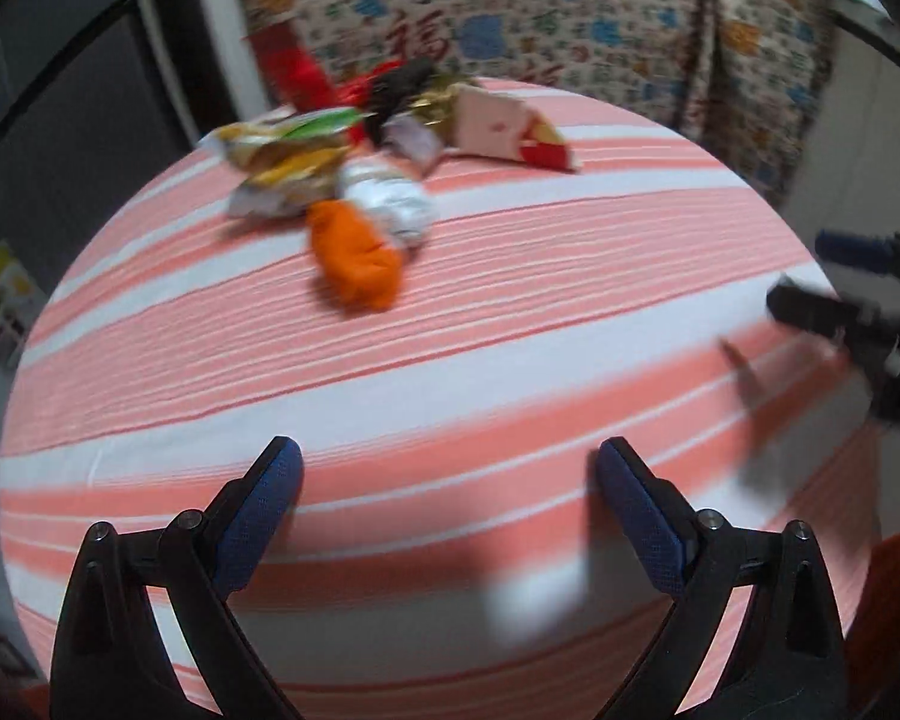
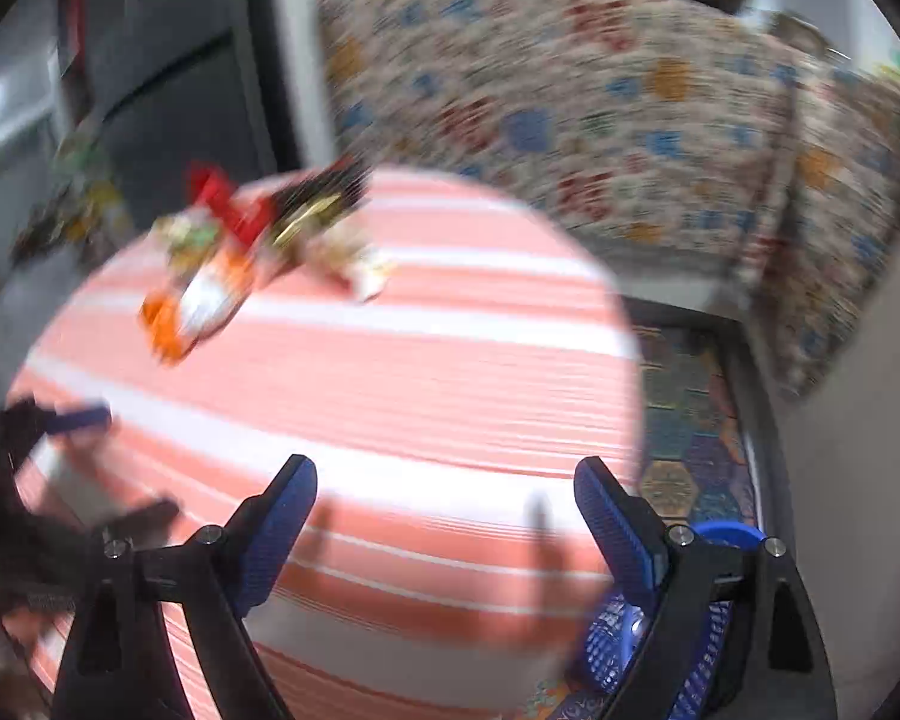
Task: Collect trash
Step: 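Grasp the white-and-orange snack packet with the left tool while the right tool grasps a white wrapper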
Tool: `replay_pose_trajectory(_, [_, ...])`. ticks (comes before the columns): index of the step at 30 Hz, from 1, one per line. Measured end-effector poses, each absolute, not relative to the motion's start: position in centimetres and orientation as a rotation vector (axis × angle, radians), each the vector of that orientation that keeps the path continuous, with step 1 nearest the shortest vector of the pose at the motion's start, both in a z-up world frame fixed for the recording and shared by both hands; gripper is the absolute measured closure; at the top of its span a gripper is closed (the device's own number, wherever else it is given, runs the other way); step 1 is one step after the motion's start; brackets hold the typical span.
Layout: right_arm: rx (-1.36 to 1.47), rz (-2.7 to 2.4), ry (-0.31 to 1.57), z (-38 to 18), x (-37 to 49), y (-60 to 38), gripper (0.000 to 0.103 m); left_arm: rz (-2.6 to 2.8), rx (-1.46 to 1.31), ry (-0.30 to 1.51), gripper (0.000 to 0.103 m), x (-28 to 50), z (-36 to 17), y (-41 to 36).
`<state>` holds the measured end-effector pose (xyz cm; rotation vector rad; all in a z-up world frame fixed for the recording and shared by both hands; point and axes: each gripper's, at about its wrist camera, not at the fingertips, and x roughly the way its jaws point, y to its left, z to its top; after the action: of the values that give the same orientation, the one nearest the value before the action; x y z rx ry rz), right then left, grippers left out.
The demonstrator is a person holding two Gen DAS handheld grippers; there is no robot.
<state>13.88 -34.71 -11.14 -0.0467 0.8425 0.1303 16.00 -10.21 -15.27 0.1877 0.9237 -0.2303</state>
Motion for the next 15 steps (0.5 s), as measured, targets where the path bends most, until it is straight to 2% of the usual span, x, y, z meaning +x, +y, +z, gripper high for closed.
replay_pose_trajectory(5, [-0.132, 0.175, 0.953, -14.2, 16.4, -30.7, 0.013, -0.227, 0.137, 0.938, 0.000, 17.4, -15.6, -8.5])
replay_pose_trajectory(8, [-0.105, 0.184, 0.945, -14.2, 17.5, -30.3, 0.010, -0.228, 0.130, 0.937, 0.000, 18.7, -15.7, -8.4])
replay_pose_trajectory(10, [-0.098, 0.184, 0.932, -14.2, 18.4, -30.4, 0.002, -0.226, 0.127, 0.938, 0.000, 20.2, -15.8, -8.7])
replay_pose_trajectory(15, [-0.090, 0.174, 0.934, -14.6, 19.9, -30.5, 0.000, -0.221, 0.135, 0.931, 0.000, 24.1, -15.8, -10.4])
